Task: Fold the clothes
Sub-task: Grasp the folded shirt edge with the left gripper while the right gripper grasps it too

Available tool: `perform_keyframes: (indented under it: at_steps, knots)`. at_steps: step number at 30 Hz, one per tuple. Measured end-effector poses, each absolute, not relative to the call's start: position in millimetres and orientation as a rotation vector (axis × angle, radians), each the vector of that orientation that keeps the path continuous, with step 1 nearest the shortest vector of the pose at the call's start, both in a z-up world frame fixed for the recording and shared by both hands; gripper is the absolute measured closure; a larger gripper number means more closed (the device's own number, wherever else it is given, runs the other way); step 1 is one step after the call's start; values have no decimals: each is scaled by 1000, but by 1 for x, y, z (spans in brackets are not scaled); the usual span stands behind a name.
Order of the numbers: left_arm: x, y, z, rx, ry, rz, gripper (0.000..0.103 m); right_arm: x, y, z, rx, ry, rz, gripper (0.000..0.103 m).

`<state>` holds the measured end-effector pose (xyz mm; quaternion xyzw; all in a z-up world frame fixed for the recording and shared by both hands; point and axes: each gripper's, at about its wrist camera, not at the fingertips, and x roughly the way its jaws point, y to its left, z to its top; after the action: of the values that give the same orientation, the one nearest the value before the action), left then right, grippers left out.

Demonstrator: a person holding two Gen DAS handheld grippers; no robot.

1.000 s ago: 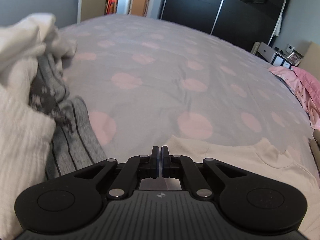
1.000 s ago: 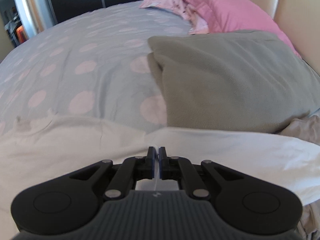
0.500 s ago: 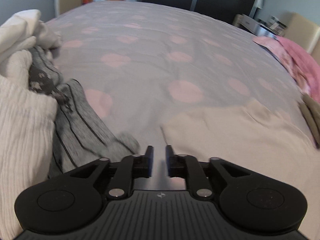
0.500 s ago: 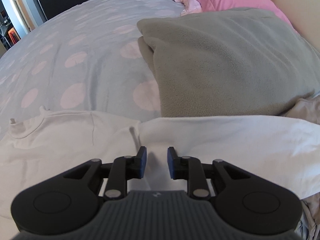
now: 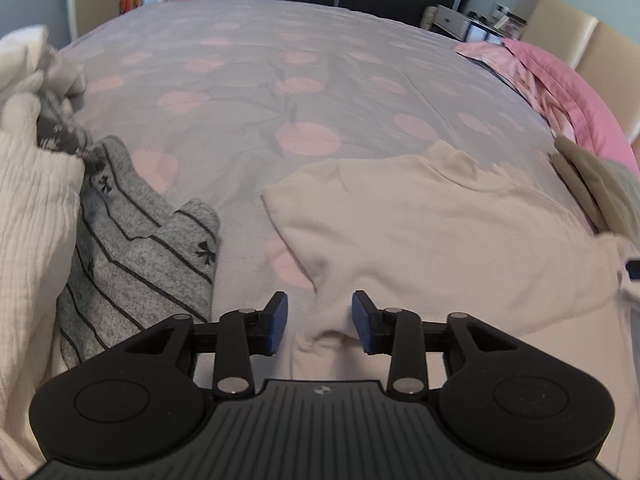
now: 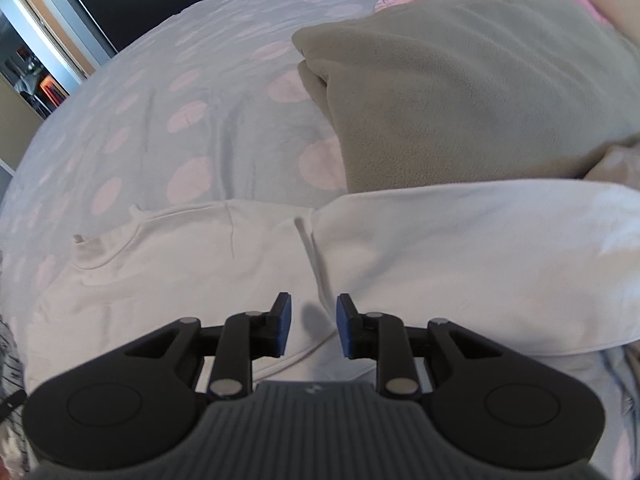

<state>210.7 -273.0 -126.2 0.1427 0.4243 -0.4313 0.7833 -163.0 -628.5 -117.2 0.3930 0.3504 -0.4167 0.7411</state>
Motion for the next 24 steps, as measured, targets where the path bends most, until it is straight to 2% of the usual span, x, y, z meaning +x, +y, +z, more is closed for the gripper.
perform_keyframes:
  at_steps: [3,5,10,14,17,20,21,22,24]
  knots:
    - [198,-272,-126,373,878,-947,65,-163,-629,-124,873,772,-903,72]
    - [194,-273,-128,411,860,-941,64,-161,-630,-129,859,779,-903,65]
    - [191,-276,-138,457,839,-904,64,-158,-636,-151,895,805,-911,66]
    - [188,-277,-143,488,821,-916,64,-152,-632,-152,902,781,-931,88]
    - [179,-277,-148,550,764,-948,58,-150,-625,-133,899,727,-936,90]
    - [175,-278,-155,584,724,-938,58,-154,-624,-112,944,643,-910,90]
    - [173,-278,-156,588,714,-944,63,-155,-624,-110,932,650,-926,90]
    - [170,-278,-156,599,699,-952,78,-155,-624,-108,920,657,-943,90]
    - [163,-281,-153,648,665,-942,93,-158,-626,-112,932,671,-965,90]
